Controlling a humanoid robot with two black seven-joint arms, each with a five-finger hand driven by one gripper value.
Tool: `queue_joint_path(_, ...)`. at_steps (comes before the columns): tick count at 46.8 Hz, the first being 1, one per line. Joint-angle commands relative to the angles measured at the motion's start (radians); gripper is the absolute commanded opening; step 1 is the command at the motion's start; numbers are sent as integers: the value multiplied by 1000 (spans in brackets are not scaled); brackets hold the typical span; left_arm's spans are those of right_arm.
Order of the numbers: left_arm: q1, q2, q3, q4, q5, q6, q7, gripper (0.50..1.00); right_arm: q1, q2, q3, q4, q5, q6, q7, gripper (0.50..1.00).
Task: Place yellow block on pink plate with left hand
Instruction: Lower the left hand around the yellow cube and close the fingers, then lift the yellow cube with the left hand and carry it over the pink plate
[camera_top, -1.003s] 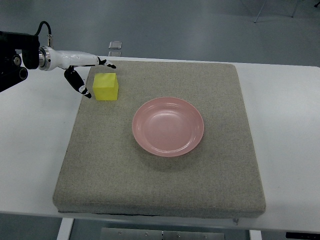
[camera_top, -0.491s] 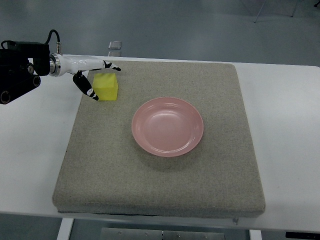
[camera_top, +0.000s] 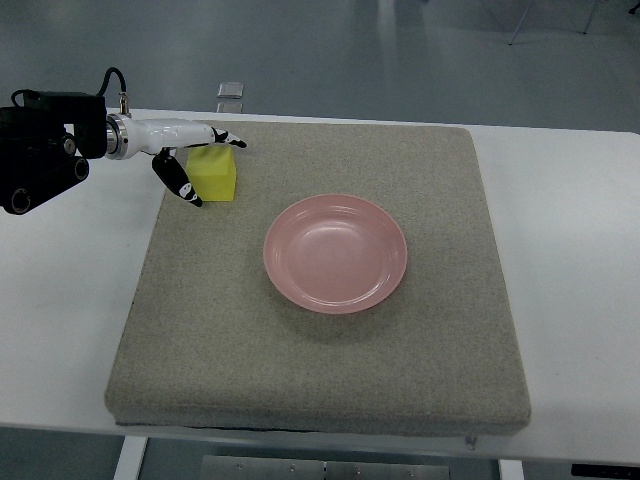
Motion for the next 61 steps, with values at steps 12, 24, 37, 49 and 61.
queue_joint_path(12, 1, 0, -3, 1, 9, 24, 0, 864, 0, 0, 0, 0, 0, 0, 0, 924)
queue_joint_path(24, 9, -2, -2, 4, 12, 40, 0, 756, 0, 0, 0, 0, 0, 0, 0, 924)
queue_joint_path(37, 15, -11, -3, 6, 8, 40, 0, 572, 0, 0, 0, 0, 0, 2, 0, 924)
queue_joint_path(49, 13, -22, -3, 33, 6, 41, 0, 500, 0, 0, 0, 0, 0, 0, 0, 924)
queue_joint_path(61, 9, -22, -8, 33, 2, 41, 0, 500, 0, 0, 0, 0, 0, 2, 0, 924)
